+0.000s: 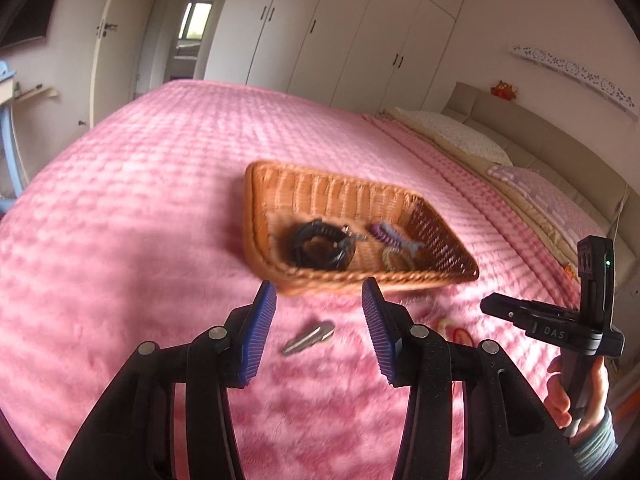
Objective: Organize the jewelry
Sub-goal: 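Grasp the silver hair clip with the left tool while the right tool grasps the red cord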
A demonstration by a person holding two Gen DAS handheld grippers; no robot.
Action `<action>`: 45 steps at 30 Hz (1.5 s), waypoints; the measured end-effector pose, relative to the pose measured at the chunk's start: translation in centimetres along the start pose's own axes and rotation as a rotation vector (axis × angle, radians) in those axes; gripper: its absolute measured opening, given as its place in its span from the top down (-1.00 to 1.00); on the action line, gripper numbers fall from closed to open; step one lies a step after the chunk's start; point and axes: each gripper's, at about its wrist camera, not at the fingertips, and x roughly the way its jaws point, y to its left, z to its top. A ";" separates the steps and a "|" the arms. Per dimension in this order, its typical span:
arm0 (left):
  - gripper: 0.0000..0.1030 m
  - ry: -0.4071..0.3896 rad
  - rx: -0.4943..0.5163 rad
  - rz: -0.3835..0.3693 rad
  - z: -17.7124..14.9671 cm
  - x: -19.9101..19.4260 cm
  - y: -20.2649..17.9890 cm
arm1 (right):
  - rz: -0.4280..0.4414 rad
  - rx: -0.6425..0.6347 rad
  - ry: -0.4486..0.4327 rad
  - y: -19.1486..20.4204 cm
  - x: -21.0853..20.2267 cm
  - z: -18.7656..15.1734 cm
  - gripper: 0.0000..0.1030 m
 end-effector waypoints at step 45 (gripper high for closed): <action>0.71 0.225 0.138 0.072 -3.4 7.9 -2.3 | -0.040 0.125 0.026 -0.4 0.5 -5.7 0.93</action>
